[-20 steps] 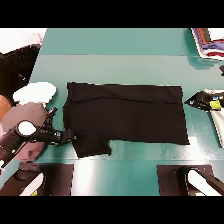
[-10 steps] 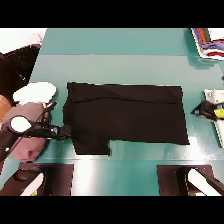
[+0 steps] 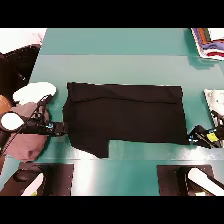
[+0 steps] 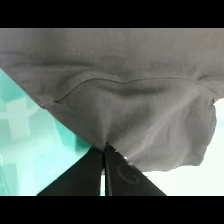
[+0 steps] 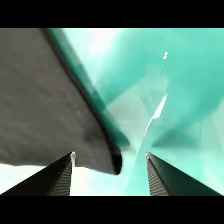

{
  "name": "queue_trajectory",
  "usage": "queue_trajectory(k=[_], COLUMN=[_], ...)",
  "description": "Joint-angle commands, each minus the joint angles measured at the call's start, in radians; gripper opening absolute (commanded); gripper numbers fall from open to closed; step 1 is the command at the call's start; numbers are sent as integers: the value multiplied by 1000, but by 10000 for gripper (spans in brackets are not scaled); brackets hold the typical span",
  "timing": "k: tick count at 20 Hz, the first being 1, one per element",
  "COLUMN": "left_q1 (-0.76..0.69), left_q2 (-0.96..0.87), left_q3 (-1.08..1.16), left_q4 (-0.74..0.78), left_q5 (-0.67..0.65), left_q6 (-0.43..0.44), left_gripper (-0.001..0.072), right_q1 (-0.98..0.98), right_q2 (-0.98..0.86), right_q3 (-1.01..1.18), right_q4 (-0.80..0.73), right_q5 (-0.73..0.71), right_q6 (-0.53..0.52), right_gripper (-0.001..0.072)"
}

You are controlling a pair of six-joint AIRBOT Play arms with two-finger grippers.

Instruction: Fold the shirts.

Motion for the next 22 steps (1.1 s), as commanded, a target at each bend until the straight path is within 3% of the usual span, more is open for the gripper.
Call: queue_trajectory(k=[1, 3, 4, 5, 8, 13, 15, 17, 22], left_q1=[1, 1, 1, 1, 1, 1, 1, 1, 1], left_q2=[2, 2, 2, 2, 45, 265, 283, 252, -19], left_q3=[3, 3, 3, 5, 4, 21, 89, 160, 243], left_q4=[3, 6, 9, 13, 37, 33, 33, 48, 112], left_q5=[22, 8, -7, -33, -129, -370, -407, -349, -68], left_q6=[0, 0, 0, 0, -1, -100, -131, -123, 14], left_gripper=[26, 26, 26, 25, 23, 23, 23, 23, 25], right_q1=[68, 119, 140, 154, 179, 178, 179, 200, 376], right_q2=[-51, -55, -48, -33, 57, 283, 346, 343, 114], right_q3=[-18, -18, -16, -16, -16, -1, 62, 147, 357], right_q4=[18, 17, 15, 15, -15, -153, -185, -164, -157], right_q5=[-37, -54, -59, -63, -25, 171, 193, 180, 57], right_q6=[1, 1, 0, 1, 0, 1, 13, 24, 48], right_gripper=[453, 418, 313, 267, 28, 19, 19, 19, 18])
